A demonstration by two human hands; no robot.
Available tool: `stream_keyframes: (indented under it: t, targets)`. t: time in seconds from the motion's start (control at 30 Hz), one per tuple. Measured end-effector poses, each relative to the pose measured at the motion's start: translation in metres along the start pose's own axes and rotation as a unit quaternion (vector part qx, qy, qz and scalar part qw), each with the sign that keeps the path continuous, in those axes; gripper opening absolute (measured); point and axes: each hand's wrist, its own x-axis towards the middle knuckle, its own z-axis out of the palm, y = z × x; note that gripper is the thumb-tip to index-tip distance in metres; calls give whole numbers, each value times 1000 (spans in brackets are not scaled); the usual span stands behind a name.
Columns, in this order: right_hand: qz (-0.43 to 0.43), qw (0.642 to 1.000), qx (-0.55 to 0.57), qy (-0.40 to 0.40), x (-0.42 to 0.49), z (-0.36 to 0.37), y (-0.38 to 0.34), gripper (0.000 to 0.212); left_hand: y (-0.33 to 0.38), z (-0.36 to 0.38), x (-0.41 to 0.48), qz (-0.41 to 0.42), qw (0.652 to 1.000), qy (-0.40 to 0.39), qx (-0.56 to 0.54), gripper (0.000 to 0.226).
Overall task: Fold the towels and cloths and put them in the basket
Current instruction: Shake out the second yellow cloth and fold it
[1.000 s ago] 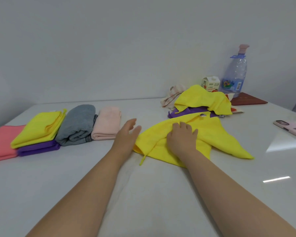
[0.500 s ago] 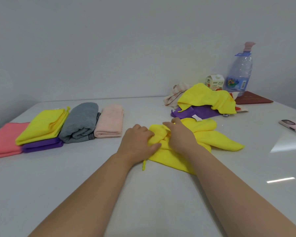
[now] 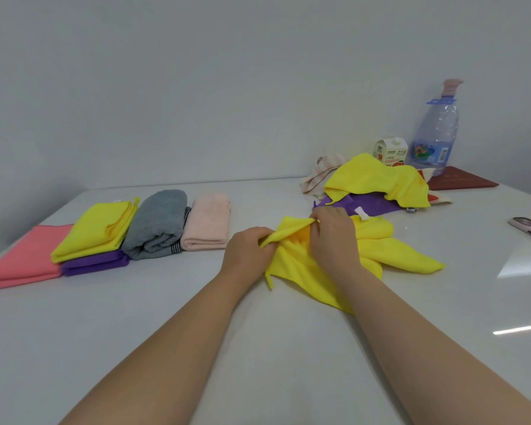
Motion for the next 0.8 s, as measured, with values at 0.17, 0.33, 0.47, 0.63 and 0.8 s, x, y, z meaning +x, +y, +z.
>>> stream_keyframes:
  t: [0.17,0.33,0.47,0.63,0.8]
  targets:
    - [90,992,83,1,6,-27,-27,19,29,-20,7,-12,992,85,-90,17]
    - [75,984,152,-57,17,-65,-46,25,55,-59,20,-153,935,150,-283,19]
    - [11,987,43,-157,31,-95,-59,29,62,-90,21,-220,855,179,-434,25]
    - [85,982,-135,-97,37,-116,-46,15,61,-120,13,-223,853,246,-404,29]
    - [221,966,136,0,33,-135,-42,19,58,-134,-8,-197,920,251,-227,16]
